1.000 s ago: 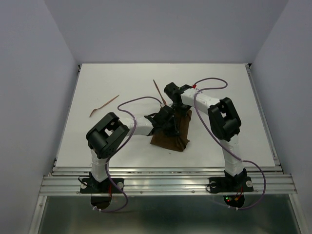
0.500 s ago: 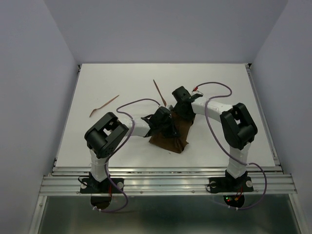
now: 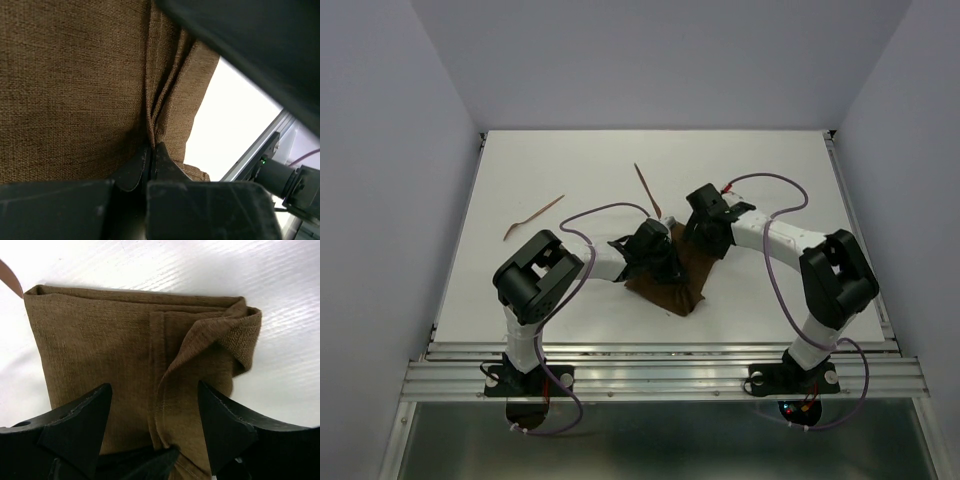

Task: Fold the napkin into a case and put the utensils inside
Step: Fold the lower triangle-folded napkin at the center of the board.

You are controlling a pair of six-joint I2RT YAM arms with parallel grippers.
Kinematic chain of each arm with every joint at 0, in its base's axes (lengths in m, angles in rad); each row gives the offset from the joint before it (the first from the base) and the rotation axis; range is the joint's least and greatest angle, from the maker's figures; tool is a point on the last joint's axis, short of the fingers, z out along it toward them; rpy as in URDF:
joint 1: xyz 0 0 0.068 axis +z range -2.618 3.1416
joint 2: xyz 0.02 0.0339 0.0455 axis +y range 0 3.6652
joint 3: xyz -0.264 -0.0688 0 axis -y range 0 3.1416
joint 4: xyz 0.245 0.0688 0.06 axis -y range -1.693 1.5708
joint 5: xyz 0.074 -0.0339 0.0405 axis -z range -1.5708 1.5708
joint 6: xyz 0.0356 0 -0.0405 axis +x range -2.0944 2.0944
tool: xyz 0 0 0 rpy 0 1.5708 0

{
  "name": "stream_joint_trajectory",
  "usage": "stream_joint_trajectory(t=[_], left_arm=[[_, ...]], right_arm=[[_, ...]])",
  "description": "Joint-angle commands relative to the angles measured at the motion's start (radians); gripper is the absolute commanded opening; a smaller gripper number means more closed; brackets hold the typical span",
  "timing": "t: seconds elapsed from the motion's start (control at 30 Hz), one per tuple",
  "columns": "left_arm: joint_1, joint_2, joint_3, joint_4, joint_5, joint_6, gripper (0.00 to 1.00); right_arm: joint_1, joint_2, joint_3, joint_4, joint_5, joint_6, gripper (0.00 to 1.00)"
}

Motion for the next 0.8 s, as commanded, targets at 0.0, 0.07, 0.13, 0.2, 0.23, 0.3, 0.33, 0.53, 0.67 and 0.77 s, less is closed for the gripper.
stream_joint_trajectory(t=[0.0,0.07,0.13,0.2,0.23,0.3,0.33,0.53,0.67,0.77], left_arm=[[0.003,-0.024,-0.004,0.004,0.041,0.052,0.0],[0.003,-0.016,-0.001,0.003,0.053,0.057,0.0],[0.003,-0.01,0.001,0.004,0.062,0.058,0.0],[0.003,-0.004,0.001,0.01,0.071,0.058,0.0],[0.003,-0.001,0.002,0.012,0.076,0.058,0.0],[0.003,0.001,0.004,0.013,0.079,0.058,0.0],[0.003,0.001,0.004,0.012,0.081,0.058,0.0],[0.003,0.004,-0.002,0.013,0.082,0.06,0.0],[0.005,0.01,0.001,0.016,0.087,0.06,0.0],[0.005,0.014,0.006,0.018,0.093,0.06,0.0]], right_arm=[[-0.024,-0.087,-0.04,0.031,0.042,-0.055,0.75],[-0.033,-0.095,-0.048,0.034,0.048,-0.065,0.74],[-0.033,-0.112,-0.06,0.045,0.049,-0.087,0.71],[-0.042,-0.124,-0.071,0.057,0.051,-0.101,0.66],[-0.051,-0.141,-0.086,0.069,0.052,-0.113,0.61],[-0.071,-0.158,-0.1,0.076,0.046,-0.122,0.54],[-0.108,-0.181,-0.12,0.088,0.031,-0.13,0.47],[-0.241,-0.238,-0.185,0.135,-0.038,-0.191,0.28],[-0.266,-0.232,-0.192,0.132,-0.05,-0.21,0.27],[-0.266,-0.223,-0.198,0.14,-0.061,-0.207,0.27]])
